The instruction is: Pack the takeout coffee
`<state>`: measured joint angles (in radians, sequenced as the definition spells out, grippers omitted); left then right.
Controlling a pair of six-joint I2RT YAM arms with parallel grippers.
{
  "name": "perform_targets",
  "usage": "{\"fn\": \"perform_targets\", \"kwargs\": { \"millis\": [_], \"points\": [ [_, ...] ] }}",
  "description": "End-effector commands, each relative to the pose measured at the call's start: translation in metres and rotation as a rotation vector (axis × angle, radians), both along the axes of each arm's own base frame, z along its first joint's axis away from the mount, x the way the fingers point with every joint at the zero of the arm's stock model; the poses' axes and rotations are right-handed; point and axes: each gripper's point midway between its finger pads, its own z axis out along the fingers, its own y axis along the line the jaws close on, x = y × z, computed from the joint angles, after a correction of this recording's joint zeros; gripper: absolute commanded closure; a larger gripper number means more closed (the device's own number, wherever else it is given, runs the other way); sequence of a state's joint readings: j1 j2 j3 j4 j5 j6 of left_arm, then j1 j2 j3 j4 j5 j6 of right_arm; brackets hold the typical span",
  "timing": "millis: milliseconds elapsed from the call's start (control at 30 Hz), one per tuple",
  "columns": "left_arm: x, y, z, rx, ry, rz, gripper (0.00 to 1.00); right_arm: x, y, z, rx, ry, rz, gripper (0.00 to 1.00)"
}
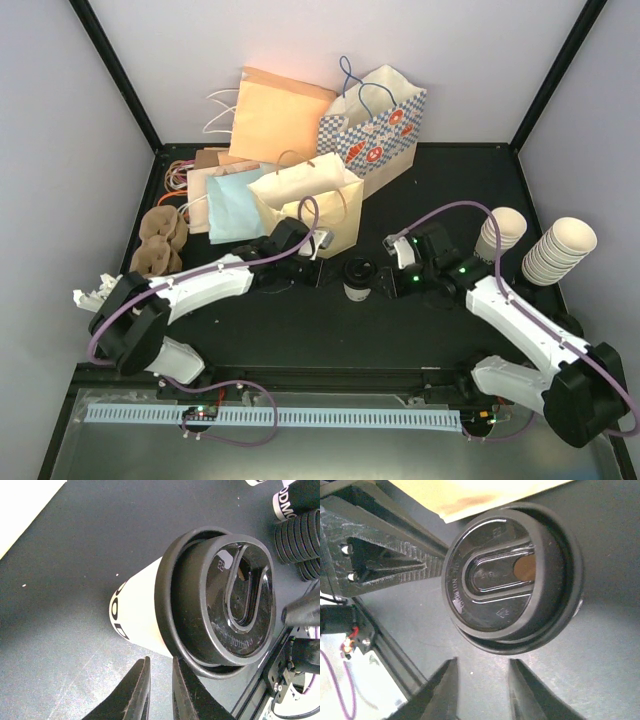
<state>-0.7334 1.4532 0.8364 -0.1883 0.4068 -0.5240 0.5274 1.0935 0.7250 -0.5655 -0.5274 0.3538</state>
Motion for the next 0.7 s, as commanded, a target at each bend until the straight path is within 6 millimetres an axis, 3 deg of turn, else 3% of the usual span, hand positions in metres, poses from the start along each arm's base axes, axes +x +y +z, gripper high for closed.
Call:
{"fn": "perform_targets", "kwargs": {
  "millis": [0, 367, 567, 667],
  "points": [
    [0.004, -0.001, 0.02, -0.02, -0.04, -0.008, 0.84, 0.012, -0.005, 0.017, -0.023, -0.066, -0.05, 0.63],
    [-0.01, 0.015, 0.053, -0.014, -0.146, -0.032, 0.8, 0.037, -0.015, 0.042, -0.282, -0.202, -0.018, 0.32],
    [-0.027, 0.036, 0.097, -0.042, -0.254, -0.036, 0.76, 0.044, -0.005, 0.039, -0.403, -0.244, 0.007, 0.07],
    [-0.029, 0.054, 0.125, -0.023, -0.337, 0.009, 0.71, 0.045, 0.004, 0.035, -0.449, -0.251, 0.026, 0.07]
  ]
}}
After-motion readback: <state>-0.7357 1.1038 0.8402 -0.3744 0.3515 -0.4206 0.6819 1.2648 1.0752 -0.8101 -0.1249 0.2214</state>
